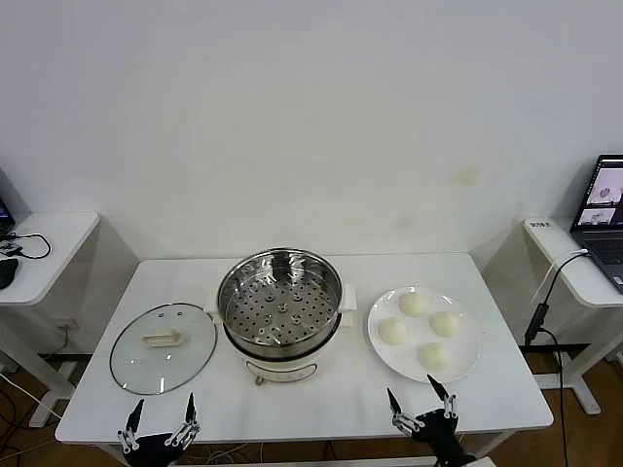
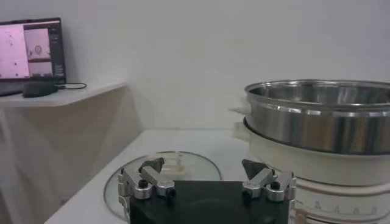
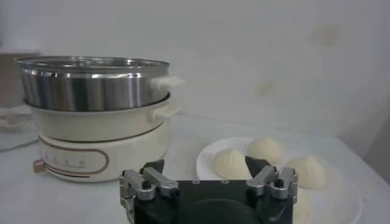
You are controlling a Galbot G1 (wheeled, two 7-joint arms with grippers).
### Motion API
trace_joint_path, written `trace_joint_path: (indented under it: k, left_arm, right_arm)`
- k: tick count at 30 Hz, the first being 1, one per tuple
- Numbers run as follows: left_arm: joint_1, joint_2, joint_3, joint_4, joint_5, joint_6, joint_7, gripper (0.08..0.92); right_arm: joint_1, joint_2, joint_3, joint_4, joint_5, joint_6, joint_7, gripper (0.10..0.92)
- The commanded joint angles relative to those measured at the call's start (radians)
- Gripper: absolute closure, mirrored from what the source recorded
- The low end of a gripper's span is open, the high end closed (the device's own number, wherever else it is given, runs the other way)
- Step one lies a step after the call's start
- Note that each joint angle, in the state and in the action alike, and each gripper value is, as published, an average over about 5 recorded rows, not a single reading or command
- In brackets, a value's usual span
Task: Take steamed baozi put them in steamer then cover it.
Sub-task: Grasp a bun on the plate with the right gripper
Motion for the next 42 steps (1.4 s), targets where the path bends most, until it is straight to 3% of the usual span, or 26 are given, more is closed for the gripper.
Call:
trace_joint_path:
  k: [1, 8, 15, 21, 26, 35, 42]
  left_arm:
    - [-0.01, 0.003, -0.012, -0.032, -0.004, 0.13, -0.022, 0.177]
    - [-0.034, 0.015, -0.043, -0.04, 0.048, 0.16, 0.039, 0.177]
    - [-0.057, 0.015, -0.043, -0.017, 0.095, 0.157, 0.058, 0.177]
    - [-0.053, 0.014, -0.048, -0.016, 0.121, 0.157, 0.047, 0.177]
    - [-0.045, 0.014, -0.051, -0.016, 0.131, 0.155, 0.046, 0.177]
    - [-0.045, 0.018, -0.048, -0.022, 0.136, 0.155, 0.046, 0.177]
    - [-0.047, 0.03, -0.052, -0.013, 0.135, 0.153, 0.046, 0.177]
  right_arm:
    - [0.01, -0.001, 0.009, 0.005, -0.056, -0.003, 0.008, 0.203]
    - [0.158, -0.136, 0.091, -0.024, -0.184, -0.085, 0.005, 0.203]
    - [0.381, -0.379, 0.094, -0.149, -0.299, -0.169, -0.12, 0.202]
    - [0.674, -0.586, -0.079, -0.296, -0.339, -0.23, -0.307, 0.203]
    - [1.038, -0.713, -0.396, -0.442, -0.342, -0.222, -0.446, 0.203]
    - [1.631, -0.717, -1.018, -0.643, -0.269, -0.165, -0.796, 0.203]
    - [1.817, -0.635, -1.269, -0.785, -0.217, -0.11, -0.976, 0.203]
